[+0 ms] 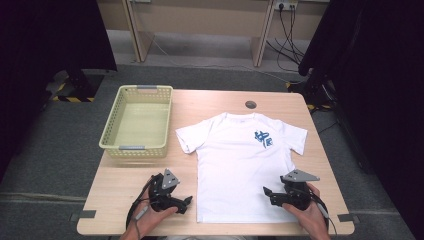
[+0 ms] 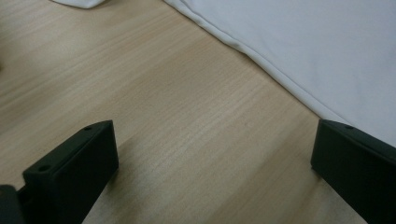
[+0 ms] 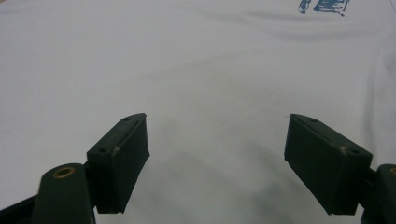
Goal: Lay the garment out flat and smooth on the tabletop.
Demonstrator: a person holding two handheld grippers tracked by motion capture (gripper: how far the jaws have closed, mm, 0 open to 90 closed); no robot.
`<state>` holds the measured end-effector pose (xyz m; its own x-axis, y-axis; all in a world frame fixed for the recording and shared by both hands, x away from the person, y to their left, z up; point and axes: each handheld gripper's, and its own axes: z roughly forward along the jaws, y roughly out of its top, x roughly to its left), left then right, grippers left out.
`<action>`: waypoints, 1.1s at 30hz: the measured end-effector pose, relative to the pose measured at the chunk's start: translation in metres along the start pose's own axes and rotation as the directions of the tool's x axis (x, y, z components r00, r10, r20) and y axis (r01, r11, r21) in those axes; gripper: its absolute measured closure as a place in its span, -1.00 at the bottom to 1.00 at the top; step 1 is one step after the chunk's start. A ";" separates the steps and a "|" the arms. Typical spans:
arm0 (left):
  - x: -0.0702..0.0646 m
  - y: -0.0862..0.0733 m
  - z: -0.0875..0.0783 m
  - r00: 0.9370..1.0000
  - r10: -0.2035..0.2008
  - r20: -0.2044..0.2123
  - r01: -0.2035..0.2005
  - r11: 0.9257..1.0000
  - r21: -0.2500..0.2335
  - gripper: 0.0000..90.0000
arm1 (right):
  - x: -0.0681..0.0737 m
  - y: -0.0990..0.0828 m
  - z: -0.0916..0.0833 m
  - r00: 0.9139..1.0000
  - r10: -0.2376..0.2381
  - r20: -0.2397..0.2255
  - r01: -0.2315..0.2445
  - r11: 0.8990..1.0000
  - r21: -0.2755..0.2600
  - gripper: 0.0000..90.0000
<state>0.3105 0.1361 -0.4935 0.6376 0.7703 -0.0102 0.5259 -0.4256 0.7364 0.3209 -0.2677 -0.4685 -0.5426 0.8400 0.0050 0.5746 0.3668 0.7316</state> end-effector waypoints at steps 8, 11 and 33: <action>-0.002 -0.002 -0.002 1.000 0.002 0.000 -0.002 1.000 0.000 -1.00 | 0.006 -0.016 -0.014 1.000 0.013 0.011 -0.013 1.000 -0.015 -0.50; -0.003 -0.004 -0.004 1.000 0.002 0.000 -0.002 1.000 0.001 -1.00 | 0.007 -0.023 -0.020 1.000 0.012 0.020 -0.011 1.000 -0.014 -0.51; -0.014 -0.014 -0.014 1.000 0.022 0.020 -0.022 1.000 0.000 -1.00 | 0.007 -0.061 -0.047 0.996 0.074 0.049 -0.073 0.997 -0.032 -0.52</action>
<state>0.2864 0.1384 -0.4941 0.6602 0.7510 -0.0082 0.5122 -0.4422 0.7363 0.2532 -0.3032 -0.4813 -0.4680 0.8834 0.0259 0.5928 0.2920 0.7506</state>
